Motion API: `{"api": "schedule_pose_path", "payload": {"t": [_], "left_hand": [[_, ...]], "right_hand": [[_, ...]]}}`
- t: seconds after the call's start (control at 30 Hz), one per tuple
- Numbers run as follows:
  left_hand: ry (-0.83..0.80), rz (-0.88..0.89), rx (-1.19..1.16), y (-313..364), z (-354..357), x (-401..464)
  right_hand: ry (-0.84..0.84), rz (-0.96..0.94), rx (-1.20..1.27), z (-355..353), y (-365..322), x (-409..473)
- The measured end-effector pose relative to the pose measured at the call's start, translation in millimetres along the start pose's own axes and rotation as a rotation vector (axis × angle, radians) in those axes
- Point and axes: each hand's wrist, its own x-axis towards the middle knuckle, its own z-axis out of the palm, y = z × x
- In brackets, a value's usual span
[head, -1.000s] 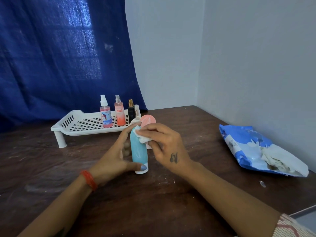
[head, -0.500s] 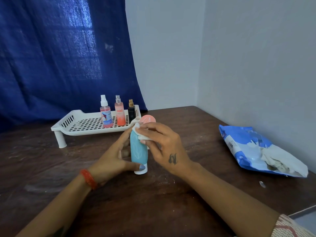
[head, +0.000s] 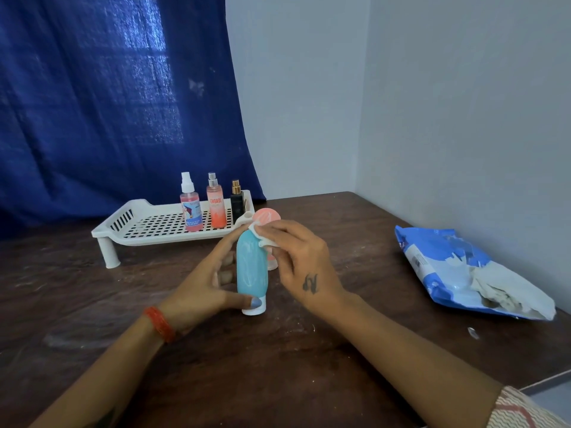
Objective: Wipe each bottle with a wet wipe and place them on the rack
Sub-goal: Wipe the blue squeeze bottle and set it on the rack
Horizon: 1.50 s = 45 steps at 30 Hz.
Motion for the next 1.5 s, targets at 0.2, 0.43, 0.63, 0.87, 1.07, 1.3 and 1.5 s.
{"api": "schedule_pose_path", "payload": {"t": [0.2,0.43,0.63,0.87,1.07,1.3,1.5], "left_hand": [[0.014,0.011,-0.009,-3.5,0.9,0.7],[0.003,0.015,0.022,-2.1,1.4,0.7],[0.000,0.014,0.041,-0.2,0.5,0.0],[-0.012,0.025,0.036,-0.2,0.2,-0.3],[-0.019,0.025,-0.014,-0.5,-0.6,-0.6],[-0.017,0.011,0.012,0.4,-0.3,-0.5],[-0.003,0.017,0.016,1.0,1.1,-1.0]], "right_hand": [[-0.126,-0.384,-0.198,0.4,-2.1,4.0],[-0.064,-0.007,-0.095,-2.0,-3.4,6.1],[-0.146,0.347,-0.020,-7.6,-8.2,6.0],[0.016,0.194,0.065,-6.6,-3.8,4.5],[-0.044,-0.009,0.085,-1.4,-1.5,-0.7],[0.102,0.130,0.087,-0.5,2.1,1.9],[0.067,0.050,0.066,3.4,-0.9,2.1]]}}
